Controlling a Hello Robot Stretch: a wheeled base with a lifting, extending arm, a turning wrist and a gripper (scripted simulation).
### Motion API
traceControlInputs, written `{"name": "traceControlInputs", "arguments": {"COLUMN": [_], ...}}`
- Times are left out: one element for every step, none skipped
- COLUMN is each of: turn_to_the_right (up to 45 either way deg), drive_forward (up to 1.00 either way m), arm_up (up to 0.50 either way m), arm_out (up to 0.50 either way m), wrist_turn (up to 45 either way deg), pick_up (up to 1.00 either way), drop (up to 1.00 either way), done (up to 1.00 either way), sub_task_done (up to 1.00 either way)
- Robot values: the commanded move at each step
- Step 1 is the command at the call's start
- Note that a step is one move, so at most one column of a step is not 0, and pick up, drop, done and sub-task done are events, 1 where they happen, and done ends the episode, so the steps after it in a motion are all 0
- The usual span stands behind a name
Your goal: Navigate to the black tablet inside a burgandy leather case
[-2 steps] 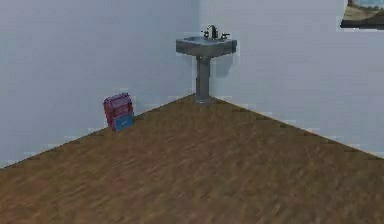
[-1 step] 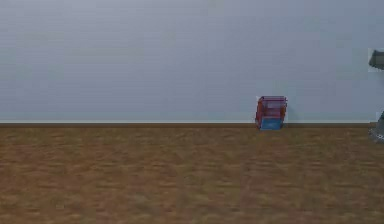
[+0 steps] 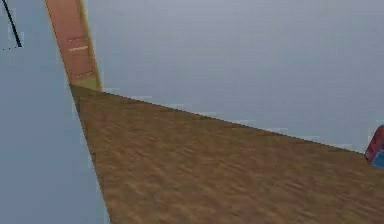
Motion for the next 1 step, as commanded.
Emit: {"name": "traceControlInputs", "arguments": {"turn_to_the_right": [0.0], "drive_forward": [1.0], "arm_up": [0.0], "arm_out": [0.0], "wrist_turn": [0.0], "pick_up": [0.0], "drop": [0.0], "done": [0.0], "sub_task_done": [0.0]}}
